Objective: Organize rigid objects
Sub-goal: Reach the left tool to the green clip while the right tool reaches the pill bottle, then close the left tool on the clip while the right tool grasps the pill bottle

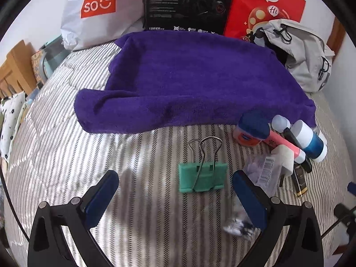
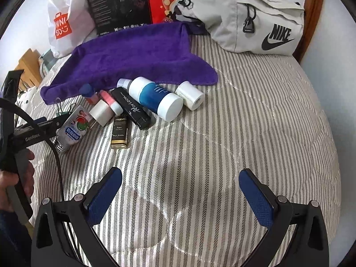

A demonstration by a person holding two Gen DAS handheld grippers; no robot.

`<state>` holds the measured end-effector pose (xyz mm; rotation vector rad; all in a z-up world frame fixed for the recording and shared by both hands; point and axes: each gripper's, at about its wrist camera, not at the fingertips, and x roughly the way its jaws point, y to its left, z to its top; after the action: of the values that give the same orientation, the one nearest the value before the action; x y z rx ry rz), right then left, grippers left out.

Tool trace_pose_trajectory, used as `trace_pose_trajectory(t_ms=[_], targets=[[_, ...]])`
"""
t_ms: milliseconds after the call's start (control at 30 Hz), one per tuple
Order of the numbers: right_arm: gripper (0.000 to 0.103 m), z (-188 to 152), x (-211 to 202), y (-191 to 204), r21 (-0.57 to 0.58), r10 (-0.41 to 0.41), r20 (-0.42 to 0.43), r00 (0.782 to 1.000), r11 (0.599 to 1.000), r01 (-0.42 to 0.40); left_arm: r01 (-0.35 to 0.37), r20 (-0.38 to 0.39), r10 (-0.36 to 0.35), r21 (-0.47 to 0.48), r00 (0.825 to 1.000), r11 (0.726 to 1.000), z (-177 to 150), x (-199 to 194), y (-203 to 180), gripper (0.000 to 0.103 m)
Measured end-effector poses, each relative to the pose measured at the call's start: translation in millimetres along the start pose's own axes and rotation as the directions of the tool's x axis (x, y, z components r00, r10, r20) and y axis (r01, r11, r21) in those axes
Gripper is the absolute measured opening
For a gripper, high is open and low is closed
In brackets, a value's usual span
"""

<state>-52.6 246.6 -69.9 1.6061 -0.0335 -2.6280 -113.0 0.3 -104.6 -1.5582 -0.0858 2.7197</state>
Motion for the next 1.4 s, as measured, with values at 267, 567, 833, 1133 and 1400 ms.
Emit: trace_pose_trajectory(t_ms=[267, 567, 833, 1133, 1400], targets=[[0.103, 3.8, 5.9, -5.6, 0.018, 0.031, 0.007, 1.0, 0.999, -0.031, -0.048, 0.009, 0.048, 0.025, 0.999, 0.999, -2.0, 1.8, -6.1, 0.074], [0.103, 37.9, 16.8, -34.2, 0.074, 0.001, 0.075, 0.997, 0.997, -0.007, -0.033, 0.033, 0.03, 0.088, 0.999, 0.996, -3.4, -5.2, -13.1, 0.039], [0.094, 55.9, 53.3, -47.9, -0.027, -0.046, 0.037, 0.998, 0.999, 0.047, -0.029, 0.032, 0.026, 0.101, 0.999, 0.994, -3.2, -5.2, -14.0, 0.039], [0.075, 68.5, 73.9, -37.2, -0.144, 0.009, 0.086, 0.996, 0.99, 0.003, -0.029, 0.028, 0.026, 0.103, 0.999, 0.994, -2.9, -4.4, -14.1, 0.04], [0.037, 76.7, 74.4, -25.4, -0.212, 0.072, 0.092, 0.993, 0.976, -0.051, -0.027, 0.028, 0.024, 0.103, 0.999, 0.994, -2.1, -4.4, -14.4, 0.04]])
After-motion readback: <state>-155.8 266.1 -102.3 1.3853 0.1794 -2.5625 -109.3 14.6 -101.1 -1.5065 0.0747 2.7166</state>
